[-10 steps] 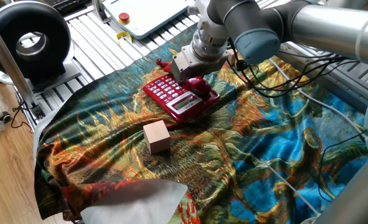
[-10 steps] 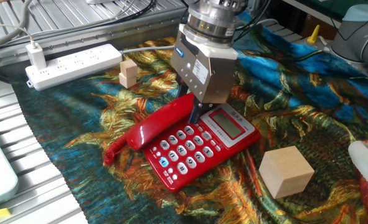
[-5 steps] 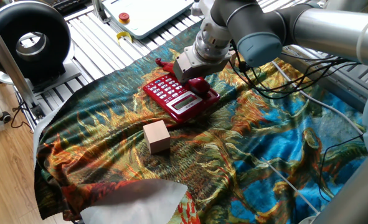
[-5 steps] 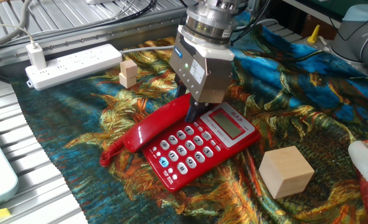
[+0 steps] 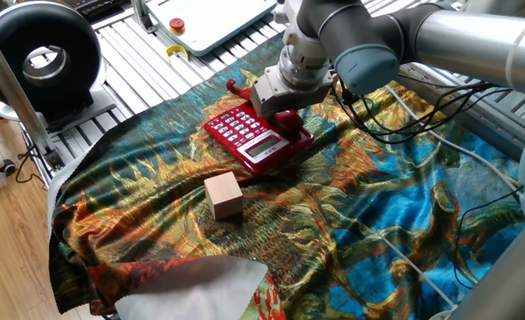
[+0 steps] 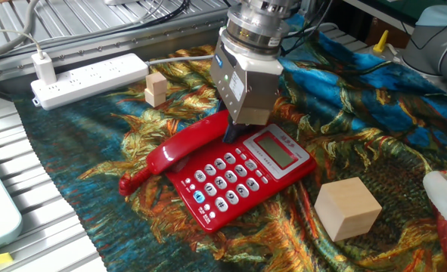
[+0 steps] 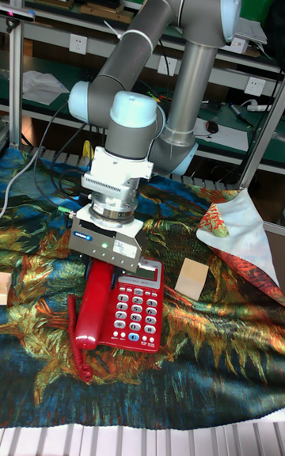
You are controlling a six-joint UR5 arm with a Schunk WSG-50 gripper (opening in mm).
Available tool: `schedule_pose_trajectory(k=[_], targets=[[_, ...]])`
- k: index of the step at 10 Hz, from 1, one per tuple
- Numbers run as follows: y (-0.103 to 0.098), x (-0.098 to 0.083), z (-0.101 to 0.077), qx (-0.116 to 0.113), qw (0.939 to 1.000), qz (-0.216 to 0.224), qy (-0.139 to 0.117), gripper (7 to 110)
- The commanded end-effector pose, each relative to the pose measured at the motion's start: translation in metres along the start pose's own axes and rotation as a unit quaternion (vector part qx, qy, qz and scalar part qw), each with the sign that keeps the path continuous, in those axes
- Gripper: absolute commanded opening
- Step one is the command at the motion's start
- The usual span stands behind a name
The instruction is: Place the handset of the telephone on the corresponding phone cradle
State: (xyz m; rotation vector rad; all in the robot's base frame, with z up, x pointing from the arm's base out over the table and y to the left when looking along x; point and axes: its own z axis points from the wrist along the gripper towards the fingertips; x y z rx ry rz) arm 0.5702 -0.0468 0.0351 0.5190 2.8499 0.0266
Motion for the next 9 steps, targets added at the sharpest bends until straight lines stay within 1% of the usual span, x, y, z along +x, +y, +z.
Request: schedule_pose_trajectory(k=[1,5,9], targets=[[0.005,0.002,-0.005,-0.003,0.9999,0.013,0.003,7],[0.007,0.009,-0.005,-0.004,0.9999,0.012,0.004,7],[0.008,0.012,-0.007,-0.007,0.9999,0.011,0.005,7]])
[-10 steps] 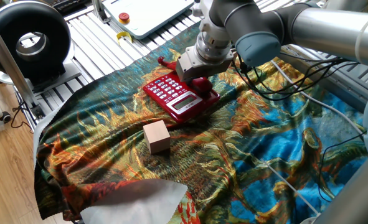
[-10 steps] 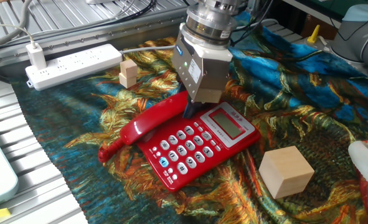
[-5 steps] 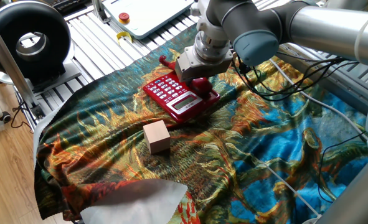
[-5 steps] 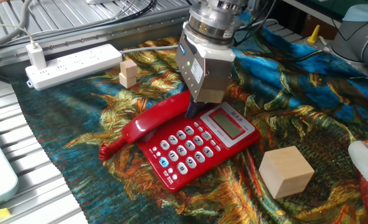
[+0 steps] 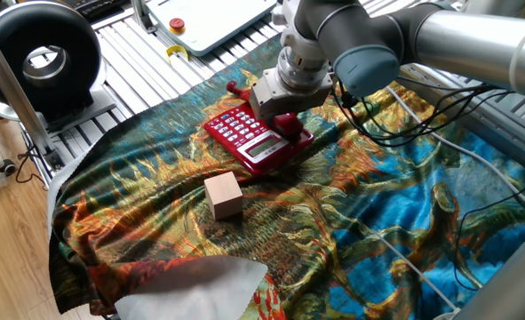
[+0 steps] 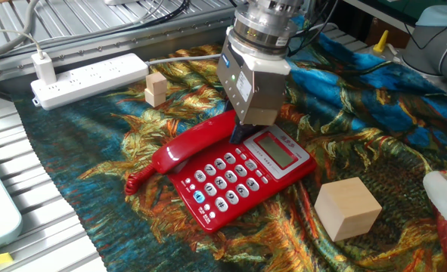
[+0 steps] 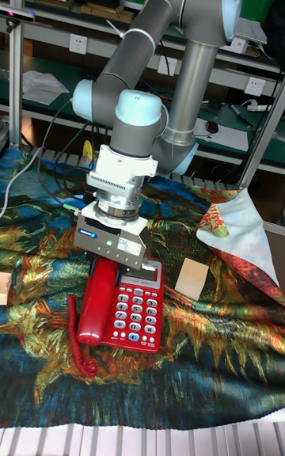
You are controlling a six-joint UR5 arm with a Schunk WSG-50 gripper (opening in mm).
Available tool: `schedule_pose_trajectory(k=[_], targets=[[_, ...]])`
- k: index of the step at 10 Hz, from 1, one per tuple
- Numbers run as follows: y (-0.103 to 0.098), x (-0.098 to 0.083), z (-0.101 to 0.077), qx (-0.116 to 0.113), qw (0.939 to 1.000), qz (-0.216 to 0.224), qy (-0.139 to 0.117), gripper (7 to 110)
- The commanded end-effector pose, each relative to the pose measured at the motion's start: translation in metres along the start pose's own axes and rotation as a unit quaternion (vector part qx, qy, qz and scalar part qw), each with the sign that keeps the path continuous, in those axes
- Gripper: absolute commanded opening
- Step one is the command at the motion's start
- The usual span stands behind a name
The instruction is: Place the handset of the telephone on the corresponding phone cradle
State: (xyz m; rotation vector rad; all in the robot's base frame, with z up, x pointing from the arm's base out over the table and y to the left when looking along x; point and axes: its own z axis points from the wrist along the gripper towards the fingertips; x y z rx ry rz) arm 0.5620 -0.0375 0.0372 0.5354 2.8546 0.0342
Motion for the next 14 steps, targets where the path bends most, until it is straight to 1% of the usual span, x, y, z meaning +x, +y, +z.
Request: schedule_pose_trajectory(k=[1,6,14], targets=[[0.0017,0.0028,-0.0030,-0.005,1.0000,0.006,0.001,7],[0.0025,0.0070,-0.0093,-0.007,0.9999,0.008,-0.001,7],[0.0029,0.0083,-0.0064,-0.013,0.9998,0.007,-0.009,7]])
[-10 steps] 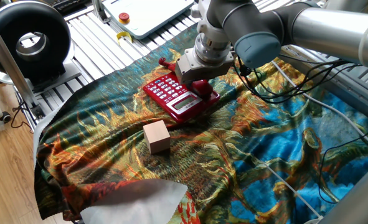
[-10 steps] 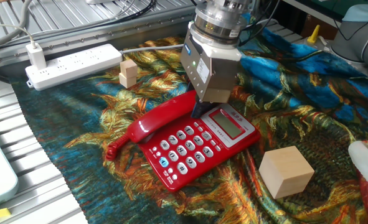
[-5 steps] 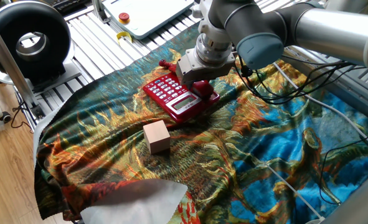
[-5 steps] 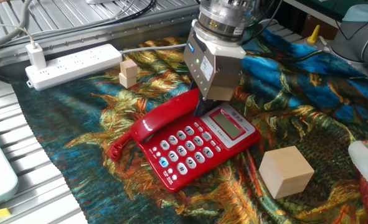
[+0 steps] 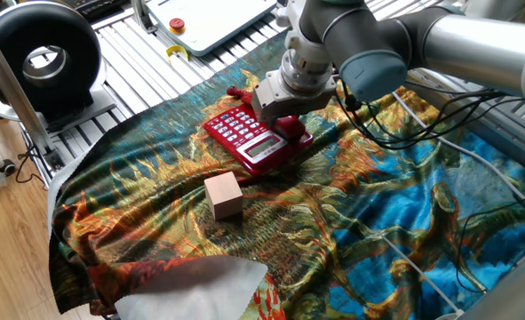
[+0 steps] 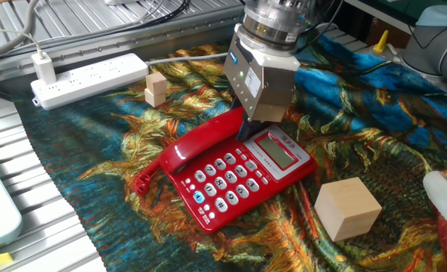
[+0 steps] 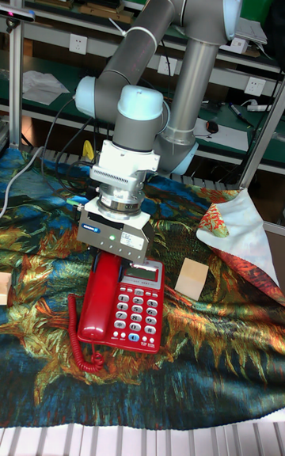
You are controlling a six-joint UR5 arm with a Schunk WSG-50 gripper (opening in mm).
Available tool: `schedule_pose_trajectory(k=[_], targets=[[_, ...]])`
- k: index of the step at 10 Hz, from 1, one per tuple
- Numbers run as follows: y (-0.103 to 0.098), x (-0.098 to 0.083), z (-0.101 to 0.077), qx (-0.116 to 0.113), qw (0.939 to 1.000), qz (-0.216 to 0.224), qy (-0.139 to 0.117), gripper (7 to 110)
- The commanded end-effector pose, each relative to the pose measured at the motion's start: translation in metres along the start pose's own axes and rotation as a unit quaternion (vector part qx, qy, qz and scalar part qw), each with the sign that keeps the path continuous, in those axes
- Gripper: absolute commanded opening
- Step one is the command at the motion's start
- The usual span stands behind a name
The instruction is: Place the handset of the telephone on the corresponding phone cradle
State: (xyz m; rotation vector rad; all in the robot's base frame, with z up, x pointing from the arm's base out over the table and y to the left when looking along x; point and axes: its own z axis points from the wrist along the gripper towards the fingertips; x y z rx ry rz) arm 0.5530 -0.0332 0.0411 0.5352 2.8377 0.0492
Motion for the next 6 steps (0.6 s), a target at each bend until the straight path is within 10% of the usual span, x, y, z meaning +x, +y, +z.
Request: schedule_pose_trajectory(k=[1,6], targets=[[0.0032,-0.0001,-0.0003,-0.009,0.9999,0.006,-0.002,7],[0.0002,-0.0013,0.0019,-0.004,1.0000,0.001,-0.003,7]])
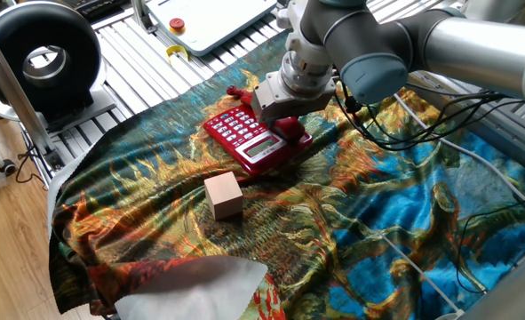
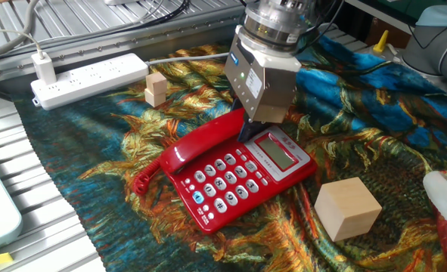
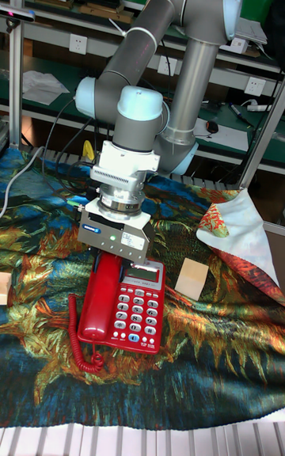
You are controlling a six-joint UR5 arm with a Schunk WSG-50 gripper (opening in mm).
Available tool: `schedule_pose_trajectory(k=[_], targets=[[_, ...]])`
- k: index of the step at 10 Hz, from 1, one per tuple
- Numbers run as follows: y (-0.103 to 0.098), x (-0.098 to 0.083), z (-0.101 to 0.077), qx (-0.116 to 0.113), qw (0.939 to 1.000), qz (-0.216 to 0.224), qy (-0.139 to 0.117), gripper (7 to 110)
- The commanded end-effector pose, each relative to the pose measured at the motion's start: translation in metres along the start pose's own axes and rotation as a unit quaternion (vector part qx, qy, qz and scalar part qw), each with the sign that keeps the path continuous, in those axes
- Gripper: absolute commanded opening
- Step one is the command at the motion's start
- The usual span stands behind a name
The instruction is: Place the handset of the telephone on the corresponding phone cradle
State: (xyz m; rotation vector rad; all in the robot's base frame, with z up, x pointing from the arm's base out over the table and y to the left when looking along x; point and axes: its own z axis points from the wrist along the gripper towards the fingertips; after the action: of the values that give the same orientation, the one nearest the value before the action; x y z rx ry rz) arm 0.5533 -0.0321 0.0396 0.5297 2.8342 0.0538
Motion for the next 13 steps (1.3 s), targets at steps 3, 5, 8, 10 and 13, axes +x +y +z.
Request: schedule_pose_trajectory(k=[3,5,8,10,13], targets=[[-0.005,-0.003,0.002,0.002,1.0000,-0.001,-0.004,7],[-0.006,-0.004,0.002,0.003,1.0000,-0.002,-0.005,7],[-0.002,-0.004,0.002,-0.003,0.9998,-0.016,-0.005,7],[0.010,-0.007,0.002,-0.027,0.9989,-0.036,-0.013,22],[0.009,-0.009,0.003,-0.030,0.9985,-0.042,-0.019,44]])
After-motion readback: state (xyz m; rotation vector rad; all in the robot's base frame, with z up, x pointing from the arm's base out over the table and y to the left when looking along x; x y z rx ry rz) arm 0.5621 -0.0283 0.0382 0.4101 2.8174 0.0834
